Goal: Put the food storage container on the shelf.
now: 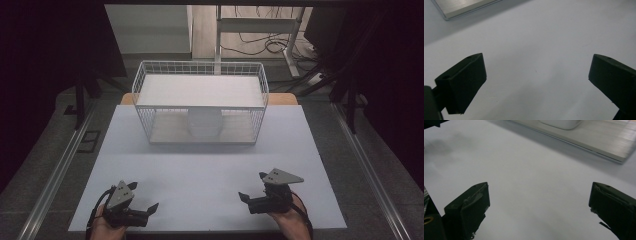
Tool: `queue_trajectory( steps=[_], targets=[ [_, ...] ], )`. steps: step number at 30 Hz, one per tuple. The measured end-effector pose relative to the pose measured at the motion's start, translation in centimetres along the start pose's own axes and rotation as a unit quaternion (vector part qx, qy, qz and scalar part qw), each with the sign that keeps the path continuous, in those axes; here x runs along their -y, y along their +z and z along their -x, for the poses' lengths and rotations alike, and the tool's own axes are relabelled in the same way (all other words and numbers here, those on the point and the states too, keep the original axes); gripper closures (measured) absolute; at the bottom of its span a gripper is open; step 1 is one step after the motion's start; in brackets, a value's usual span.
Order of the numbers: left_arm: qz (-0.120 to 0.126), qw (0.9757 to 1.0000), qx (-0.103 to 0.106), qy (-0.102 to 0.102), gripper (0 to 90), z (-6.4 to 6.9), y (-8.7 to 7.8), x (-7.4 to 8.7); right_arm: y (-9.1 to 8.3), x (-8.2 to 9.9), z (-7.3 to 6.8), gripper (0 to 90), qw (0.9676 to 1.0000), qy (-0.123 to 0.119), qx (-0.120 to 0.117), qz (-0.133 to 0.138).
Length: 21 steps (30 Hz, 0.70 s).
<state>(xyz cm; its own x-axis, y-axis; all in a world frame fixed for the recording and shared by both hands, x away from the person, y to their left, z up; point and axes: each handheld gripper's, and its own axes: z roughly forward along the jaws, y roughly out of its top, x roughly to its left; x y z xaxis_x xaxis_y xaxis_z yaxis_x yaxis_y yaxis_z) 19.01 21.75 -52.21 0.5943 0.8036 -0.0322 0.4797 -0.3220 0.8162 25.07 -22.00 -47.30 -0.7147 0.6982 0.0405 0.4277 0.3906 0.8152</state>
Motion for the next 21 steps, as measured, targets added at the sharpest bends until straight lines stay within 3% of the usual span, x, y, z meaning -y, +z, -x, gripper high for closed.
queue_trajectory(
  steps=[7,11,16,21],
  targets=[
    [-0.006,0.9999,0.011,-0.007,0.0,-0.1,0.0,0.4,-2.2,2.2,0.9,1.3,0.9996,0.018,0.024,0.004],
    [-0.003,0.9993,0.033,-0.016,0.0,-0.2,0.1,0.7,-3.0,3.8,1.0,0.0,0.9991,0.024,0.035,0.002],
    [-0.008,0.9996,0.027,-0.008,0.0,-0.1,0.1,0.9,-3.2,5.6,1.3,0.0,0.9981,0.039,0.038,-0.026],
    [-0.017,0.9997,0.015,0.012,0.0,0.2,0.3,0.9,-3.2,5.8,1.4,0.0,0.9975,0.04,0.048,-0.035]
  ],
)
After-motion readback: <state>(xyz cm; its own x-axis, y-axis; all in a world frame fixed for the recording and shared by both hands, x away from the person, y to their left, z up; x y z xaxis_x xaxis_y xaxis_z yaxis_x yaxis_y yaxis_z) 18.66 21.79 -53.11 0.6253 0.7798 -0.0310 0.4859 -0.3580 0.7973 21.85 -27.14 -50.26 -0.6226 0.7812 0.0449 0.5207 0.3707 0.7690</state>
